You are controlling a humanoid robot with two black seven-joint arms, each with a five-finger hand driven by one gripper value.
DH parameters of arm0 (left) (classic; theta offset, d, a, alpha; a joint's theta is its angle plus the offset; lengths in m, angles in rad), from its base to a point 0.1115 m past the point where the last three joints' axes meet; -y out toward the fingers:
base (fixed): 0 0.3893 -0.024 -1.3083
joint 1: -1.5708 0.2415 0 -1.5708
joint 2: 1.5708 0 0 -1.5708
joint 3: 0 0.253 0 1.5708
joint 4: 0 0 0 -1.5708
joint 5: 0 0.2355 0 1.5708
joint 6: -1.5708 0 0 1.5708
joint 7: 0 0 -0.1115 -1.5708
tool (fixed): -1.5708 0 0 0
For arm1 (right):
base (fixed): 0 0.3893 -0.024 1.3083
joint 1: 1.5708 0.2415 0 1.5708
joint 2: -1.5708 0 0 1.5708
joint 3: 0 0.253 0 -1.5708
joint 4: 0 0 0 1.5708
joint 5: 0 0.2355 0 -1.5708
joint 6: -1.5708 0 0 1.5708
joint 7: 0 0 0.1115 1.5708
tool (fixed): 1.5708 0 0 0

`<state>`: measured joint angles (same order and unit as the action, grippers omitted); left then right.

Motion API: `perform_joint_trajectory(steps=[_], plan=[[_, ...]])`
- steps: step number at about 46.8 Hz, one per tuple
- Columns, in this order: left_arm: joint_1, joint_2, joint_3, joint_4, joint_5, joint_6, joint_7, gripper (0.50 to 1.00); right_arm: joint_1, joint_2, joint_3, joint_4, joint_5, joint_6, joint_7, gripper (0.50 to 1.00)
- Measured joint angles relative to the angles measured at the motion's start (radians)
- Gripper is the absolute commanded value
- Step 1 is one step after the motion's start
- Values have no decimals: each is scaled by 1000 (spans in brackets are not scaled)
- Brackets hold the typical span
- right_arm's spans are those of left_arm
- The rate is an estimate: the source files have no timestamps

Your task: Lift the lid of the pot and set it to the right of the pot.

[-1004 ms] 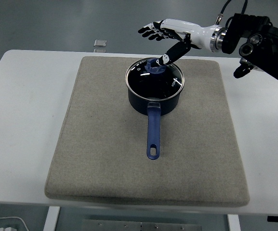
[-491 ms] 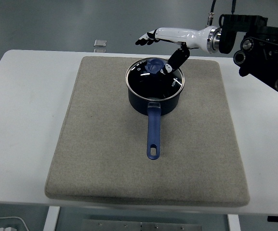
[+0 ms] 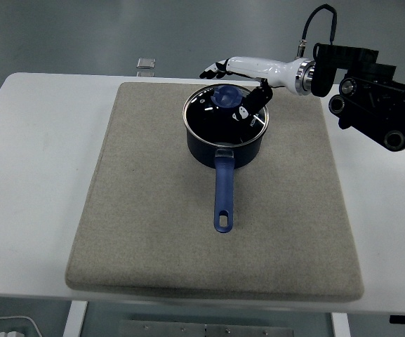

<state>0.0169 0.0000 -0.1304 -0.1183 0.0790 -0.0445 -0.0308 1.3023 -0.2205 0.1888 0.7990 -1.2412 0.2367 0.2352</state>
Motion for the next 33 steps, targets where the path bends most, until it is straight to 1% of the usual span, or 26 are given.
perform_joint_trajectory(steps=[14, 20, 23, 33], plan=[[0, 0, 0, 0, -1, 0, 0, 1000, -4, -2, 15, -17, 26, 1, -13, 917], [0, 0, 0, 0, 0, 0, 0, 1000, -5, -3, 15, -22, 97, 12, -16, 917], [0, 0, 0, 0, 0, 0, 0, 1000, -5, -3, 11, -22, 119, 13, -26, 915], [0, 0, 0, 0, 0, 0, 0, 1000, -11, 1, 6, -23, 125, 12, -34, 909]])
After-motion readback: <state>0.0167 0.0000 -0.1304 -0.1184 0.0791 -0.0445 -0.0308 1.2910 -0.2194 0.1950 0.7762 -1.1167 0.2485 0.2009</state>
